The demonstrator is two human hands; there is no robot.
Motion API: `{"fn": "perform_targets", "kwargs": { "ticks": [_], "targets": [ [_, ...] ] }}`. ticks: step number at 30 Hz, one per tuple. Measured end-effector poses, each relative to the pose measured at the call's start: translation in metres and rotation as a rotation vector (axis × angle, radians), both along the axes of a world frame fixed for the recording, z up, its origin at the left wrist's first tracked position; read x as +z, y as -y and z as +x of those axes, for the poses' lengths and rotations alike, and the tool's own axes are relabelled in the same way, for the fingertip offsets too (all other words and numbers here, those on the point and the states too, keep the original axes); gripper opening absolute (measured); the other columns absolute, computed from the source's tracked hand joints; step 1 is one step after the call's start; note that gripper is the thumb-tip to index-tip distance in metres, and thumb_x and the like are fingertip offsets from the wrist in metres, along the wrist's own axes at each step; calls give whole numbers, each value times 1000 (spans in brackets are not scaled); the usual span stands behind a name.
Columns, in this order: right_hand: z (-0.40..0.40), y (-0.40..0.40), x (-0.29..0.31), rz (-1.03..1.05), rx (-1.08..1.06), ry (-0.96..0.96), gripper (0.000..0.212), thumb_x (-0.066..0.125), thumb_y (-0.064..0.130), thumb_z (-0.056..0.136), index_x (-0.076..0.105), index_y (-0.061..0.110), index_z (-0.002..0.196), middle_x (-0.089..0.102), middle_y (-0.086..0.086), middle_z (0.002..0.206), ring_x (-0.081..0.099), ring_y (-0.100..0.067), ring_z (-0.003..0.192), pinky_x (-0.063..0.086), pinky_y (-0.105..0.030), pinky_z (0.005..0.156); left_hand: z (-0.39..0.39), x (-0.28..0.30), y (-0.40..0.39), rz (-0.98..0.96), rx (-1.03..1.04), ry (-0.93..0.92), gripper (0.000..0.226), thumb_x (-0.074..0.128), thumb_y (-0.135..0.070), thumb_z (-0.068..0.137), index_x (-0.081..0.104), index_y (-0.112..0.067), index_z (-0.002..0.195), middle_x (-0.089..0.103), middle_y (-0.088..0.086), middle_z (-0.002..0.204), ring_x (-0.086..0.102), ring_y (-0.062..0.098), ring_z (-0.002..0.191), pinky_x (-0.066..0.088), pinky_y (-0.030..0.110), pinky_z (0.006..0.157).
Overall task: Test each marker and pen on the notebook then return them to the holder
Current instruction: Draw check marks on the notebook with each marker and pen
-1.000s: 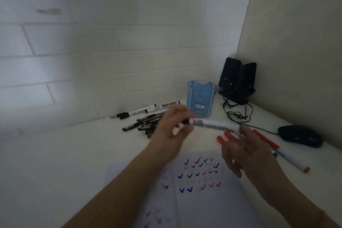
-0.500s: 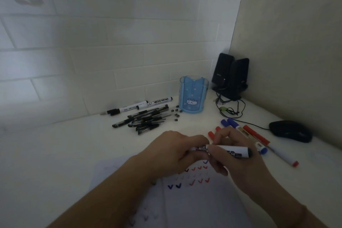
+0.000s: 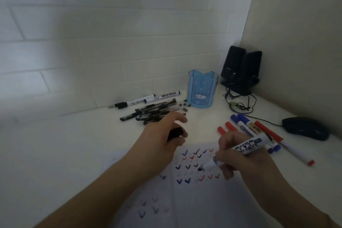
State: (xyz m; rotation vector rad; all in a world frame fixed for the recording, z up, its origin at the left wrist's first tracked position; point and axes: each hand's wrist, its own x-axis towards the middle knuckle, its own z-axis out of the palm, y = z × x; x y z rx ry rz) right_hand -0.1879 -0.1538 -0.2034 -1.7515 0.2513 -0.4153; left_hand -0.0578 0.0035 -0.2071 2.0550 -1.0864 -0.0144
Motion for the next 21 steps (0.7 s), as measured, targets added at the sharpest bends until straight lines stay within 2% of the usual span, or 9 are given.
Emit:
{"fn": "perform_targets", "kwargs": {
  "ticks": [2,4,6,8,9,11,13,17,21],
  "targets": [
    [-2,3,4,-21,-37,71,20,65,-1,74,62,15,62,60,-9,53,49,-23,47,46,-29,45,-4,-8,-7,-56,12,-22,30,67,-21,85,50,-40,100,67,-25,93,59,-13,87,44,3,77],
    [-4,13,11,11,-24,131,8,69,20,70,68,13,71,64,-15,59,56,-26,49,49,-27,46,-4,-14,-11,1,-33,49,24,68,-32,84,51,-42,97,66,-26,92,58,-12,80,43,5,70],
    [-6,28,14,35,55,68,41,78,50,55,71,14,76,67,-20,69,64,-29,57,53,-28,47,-3,-15,-12,50,-92,146,15,62,-41,86,54,-41,98,66,-23,91,57,-6,76,41,7,67],
    [-7,33,12,-47,57,-44,53,81,60,44,68,14,67,66,-19,62,61,-29,50,48,-26,41,0,-16,-11,37,-171,189,15,56,-44,89,60,-36,100,65,-18,91,58,-2,78,43,11,70],
    [-6,34,10,-107,44,-90,50,81,58,47,63,13,60,63,-16,55,56,-26,43,45,-24,39,2,-18,-10,27,-215,188,18,53,-43,90,62,-34,102,65,-16,91,59,0,79,46,14,72],
    [-1,33,3,-212,-43,-134,39,81,34,63,53,9,54,58,-12,47,49,-19,37,40,-19,37,2,-20,-10,5,-282,182,26,51,-40,91,66,-28,108,63,-13,92,60,1,80,48,17,74],
    [2,34,-3,-295,-125,-175,34,73,11,75,47,6,54,61,-9,51,51,-14,38,40,-18,39,2,-21,-10,1,-313,184,29,50,-39,90,67,-27,111,62,-13,92,59,1,79,48,17,74],
    [4,35,-6,-434,-151,-232,34,71,12,75,47,10,52,63,-2,56,57,-5,43,40,-15,42,2,-22,-9,32,-307,205,32,49,-44,89,66,-31,113,61,-14,93,59,3,79,50,25,71],
    [5,33,-10,-512,-134,-239,36,72,15,74,47,18,48,59,-9,56,56,-18,49,37,-13,42,2,-23,-10,58,-299,240,31,49,-45,90,64,-35,115,62,-16,94,57,-1,78,50,24,69]
  ]
}}
